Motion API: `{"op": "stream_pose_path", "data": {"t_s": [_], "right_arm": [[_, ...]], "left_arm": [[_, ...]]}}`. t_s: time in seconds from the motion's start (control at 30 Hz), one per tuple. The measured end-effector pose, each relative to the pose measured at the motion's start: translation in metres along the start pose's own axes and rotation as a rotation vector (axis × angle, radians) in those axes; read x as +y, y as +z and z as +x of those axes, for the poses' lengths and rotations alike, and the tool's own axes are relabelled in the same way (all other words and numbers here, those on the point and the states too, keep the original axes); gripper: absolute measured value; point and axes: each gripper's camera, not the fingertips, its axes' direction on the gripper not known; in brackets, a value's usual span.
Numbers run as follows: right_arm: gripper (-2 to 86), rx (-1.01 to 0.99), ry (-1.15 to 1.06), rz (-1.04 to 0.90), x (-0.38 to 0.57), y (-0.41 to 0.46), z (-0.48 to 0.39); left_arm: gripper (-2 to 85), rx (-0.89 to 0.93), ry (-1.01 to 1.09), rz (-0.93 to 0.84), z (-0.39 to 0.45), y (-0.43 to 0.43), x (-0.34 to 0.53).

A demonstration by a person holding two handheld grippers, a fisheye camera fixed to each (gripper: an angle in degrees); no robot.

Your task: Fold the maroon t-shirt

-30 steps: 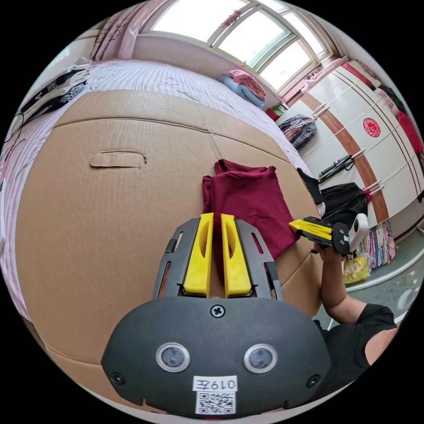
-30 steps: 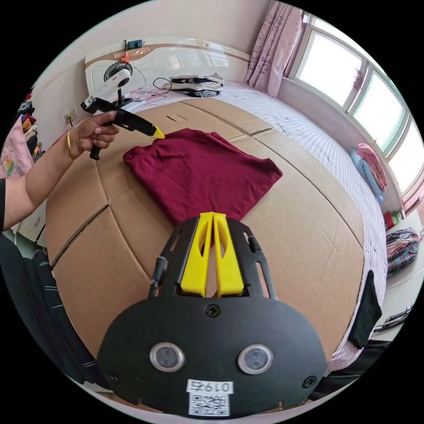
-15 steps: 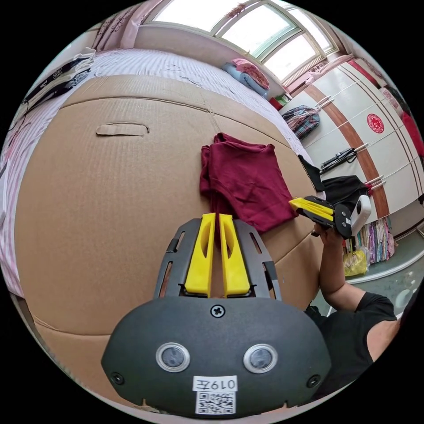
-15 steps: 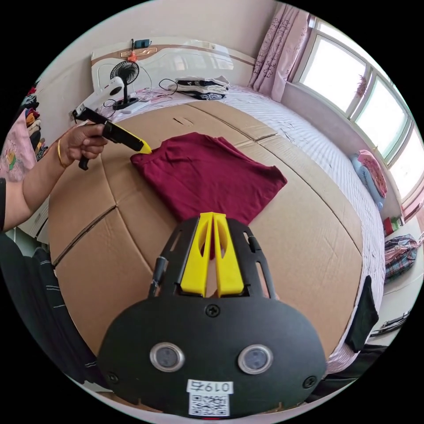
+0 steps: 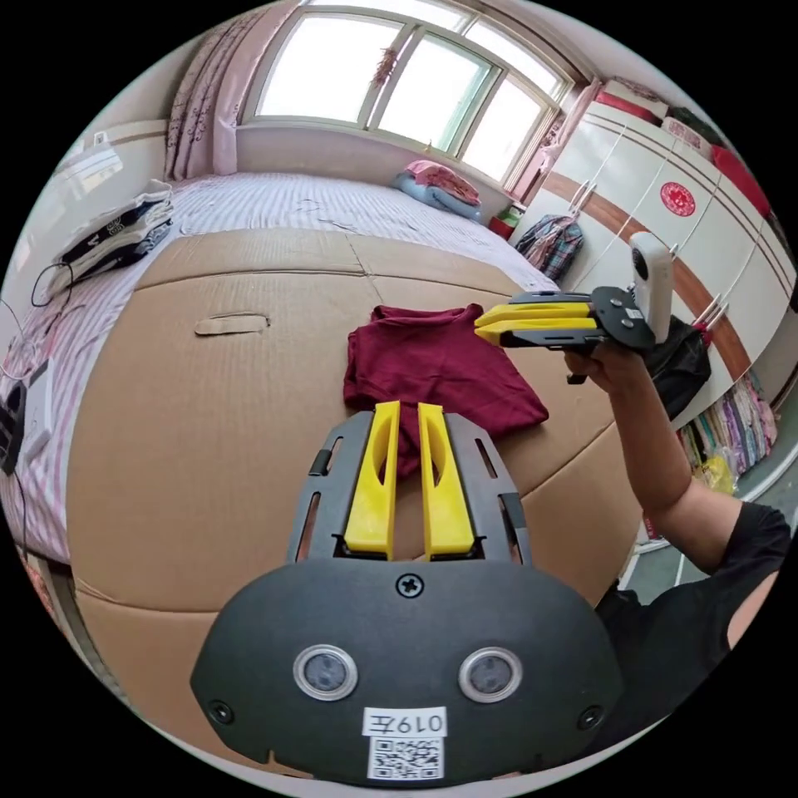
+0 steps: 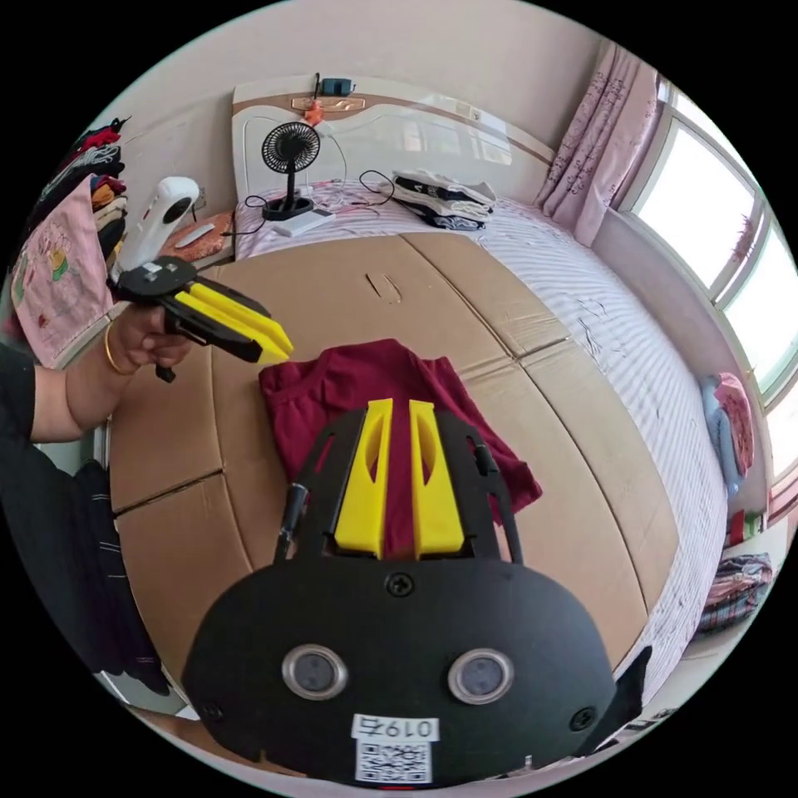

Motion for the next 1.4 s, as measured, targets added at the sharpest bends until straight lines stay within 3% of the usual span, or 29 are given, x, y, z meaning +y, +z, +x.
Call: {"op": "stream_pose_path", "data": {"t_s": [0.07, 0.27, 0.37, 0.93, 1.4], "right_arm": [[4.8, -0.053, -0.036, -0.037, -0.040, 0.000, 0.018], [7.8, -0.187, -0.081, -0.168, -0.108, -0.005, 0.046], [8.5, -0.173, -0.074, -0.148, -0.128, -0.021, 0.059], [5.8, -0.492, -0.091, -0.229, -0.239, -0.079, 0.128], [3.9, -0.482, -0.135, -0.258, -0.312, -0.128, 0.122]], "left_arm": [[3.7, 0.077, -0.038, -0.030, -0.004, 0.010, 0.001], [6.8, -0.005, -0.087, -0.054, -0.001, 0.024, 0.003], [7.2, -0.005, -0.097, -0.051, 0.003, 0.027, 0.002], [6.7, -0.139, -0.081, -0.143, 0.036, 0.051, -0.008], [4.7, -0.091, -0.163, -0.170, 0.035, 0.065, -0.011]]}}
